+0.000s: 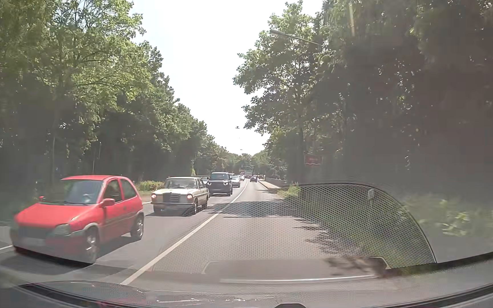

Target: Follow the waypoints while adhering to traffic rules and regulations

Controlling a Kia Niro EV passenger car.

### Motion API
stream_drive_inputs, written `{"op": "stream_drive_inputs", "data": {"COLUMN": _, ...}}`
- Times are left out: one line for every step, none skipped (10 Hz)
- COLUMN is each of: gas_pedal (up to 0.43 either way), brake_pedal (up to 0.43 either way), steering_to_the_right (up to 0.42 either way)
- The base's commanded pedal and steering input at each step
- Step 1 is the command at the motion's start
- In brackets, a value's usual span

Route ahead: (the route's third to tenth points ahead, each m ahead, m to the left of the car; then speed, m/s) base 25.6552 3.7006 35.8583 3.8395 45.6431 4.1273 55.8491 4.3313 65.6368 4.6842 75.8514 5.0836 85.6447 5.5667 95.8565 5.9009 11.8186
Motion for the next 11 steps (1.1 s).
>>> {"op": "stream_drive_inputs", "data": {"gas_pedal": 0.358, "brake_pedal": 0.0, "steering_to_the_right": -0.006}}
{"op": "stream_drive_inputs", "data": {"gas_pedal": 0.358, "brake_pedal": 0.0, "steering_to_the_right": -0.006}}
{"op": "stream_drive_inputs", "data": {"gas_pedal": 0.358, "brake_pedal": 0.0, "steering_to_the_right": -0.005}}
{"op": "stream_drive_inputs", "data": {"gas_pedal": 0.358, "brake_pedal": 0.0, "steering_to_the_right": -0.006}}
{"op": "stream_drive_inputs", "data": {"gas_pedal": 0.358, "brake_pedal": 0.0, "steering_to_the_right": -0.006}}
{"op": "stream_drive_inputs", "data": {"gas_pedal": 0.35, "brake_pedal": 0.0, "steering_to_the_right": -0.006}}
{"op": "stream_drive_inputs", "data": {"gas_pedal": 0.339, "brake_pedal": 0.0, "steering_to_the_right": -0.006}}
{"op": "stream_drive_inputs", "data": {"gas_pedal": 0.331, "brake_pedal": 0.0, "steering_to_the_right": -0.006}}
{"op": "stream_drive_inputs", "data": {"gas_pedal": 0.311, "brake_pedal": 0.0, "steering_to_the_right": -0.006}}
{"op": "stream_drive_inputs", "data": {"gas_pedal": 0.28, "brake_pedal": 0.0, "steering_to_the_right": -0.005}}
{"op": "stream_drive_inputs", "data": {"gas_pedal": 0.26, "brake_pedal": 0.0, "steering_to_the_right": -0.005}}
